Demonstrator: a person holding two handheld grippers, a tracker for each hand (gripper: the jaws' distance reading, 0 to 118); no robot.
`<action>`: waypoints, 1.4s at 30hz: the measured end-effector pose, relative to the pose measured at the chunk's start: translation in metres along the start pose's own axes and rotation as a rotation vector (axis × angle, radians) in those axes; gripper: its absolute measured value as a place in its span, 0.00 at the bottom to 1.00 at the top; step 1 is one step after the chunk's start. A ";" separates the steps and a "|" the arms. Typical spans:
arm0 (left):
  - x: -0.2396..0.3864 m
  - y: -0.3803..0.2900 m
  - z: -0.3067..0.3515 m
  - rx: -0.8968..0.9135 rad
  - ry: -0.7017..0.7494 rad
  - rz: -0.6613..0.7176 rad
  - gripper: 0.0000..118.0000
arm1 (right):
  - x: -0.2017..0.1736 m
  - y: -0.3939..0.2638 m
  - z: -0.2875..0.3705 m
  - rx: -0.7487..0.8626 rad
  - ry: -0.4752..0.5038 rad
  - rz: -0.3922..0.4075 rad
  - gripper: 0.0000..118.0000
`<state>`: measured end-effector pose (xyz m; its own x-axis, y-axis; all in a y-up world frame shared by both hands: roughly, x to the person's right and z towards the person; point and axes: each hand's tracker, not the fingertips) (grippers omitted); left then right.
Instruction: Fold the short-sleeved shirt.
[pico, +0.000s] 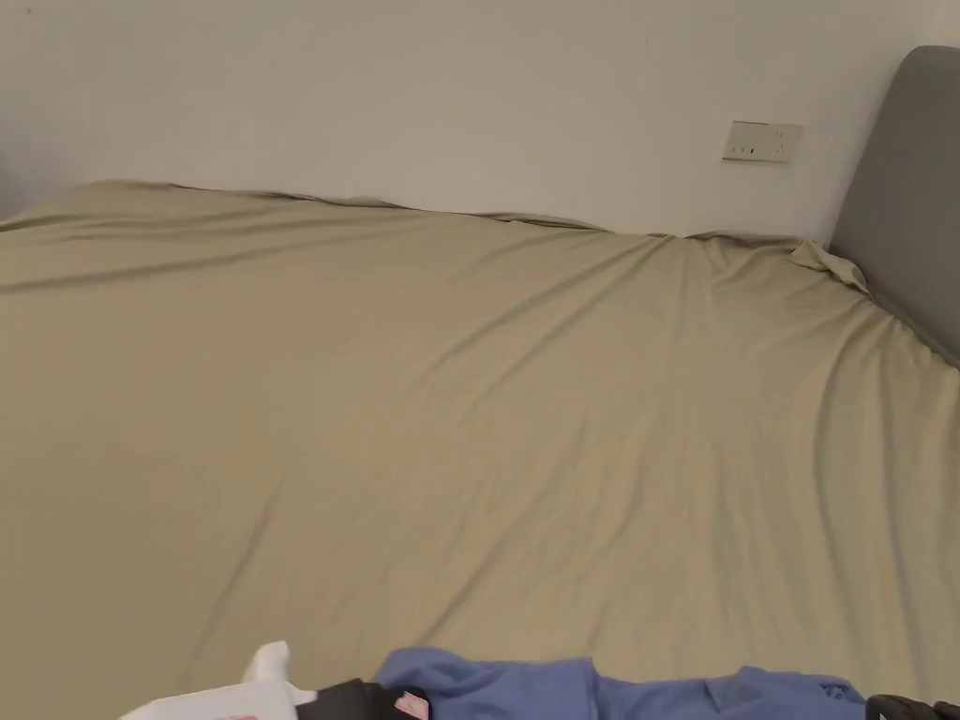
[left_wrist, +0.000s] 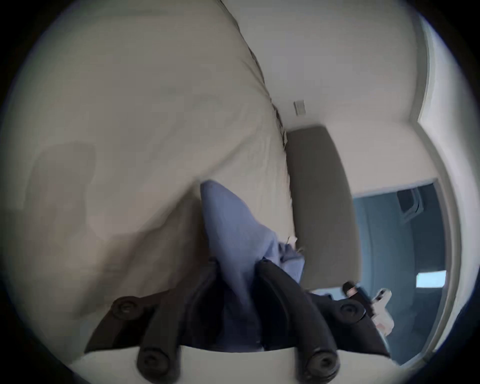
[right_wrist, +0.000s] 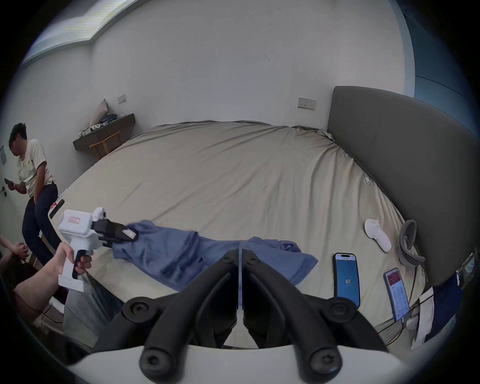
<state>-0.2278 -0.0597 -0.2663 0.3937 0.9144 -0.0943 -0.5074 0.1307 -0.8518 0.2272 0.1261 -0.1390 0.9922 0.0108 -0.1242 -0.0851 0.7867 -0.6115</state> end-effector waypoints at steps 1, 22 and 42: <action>-0.001 0.005 0.015 0.037 -0.024 0.028 0.14 | -0.001 0.001 -0.001 0.002 0.000 0.000 0.04; 0.173 -0.022 -0.023 -0.083 0.605 -0.688 0.14 | -0.015 0.005 -0.011 -0.004 0.058 0.035 0.04; 0.110 0.009 0.017 0.036 0.018 -0.341 0.74 | -0.009 -0.007 -0.014 -0.029 0.061 0.003 0.04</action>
<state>-0.2022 0.0486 -0.2750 0.5588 0.8088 0.1832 -0.3709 0.4414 -0.8171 0.2178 0.1121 -0.1450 0.9847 -0.0254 -0.1725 -0.0912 0.7684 -0.6334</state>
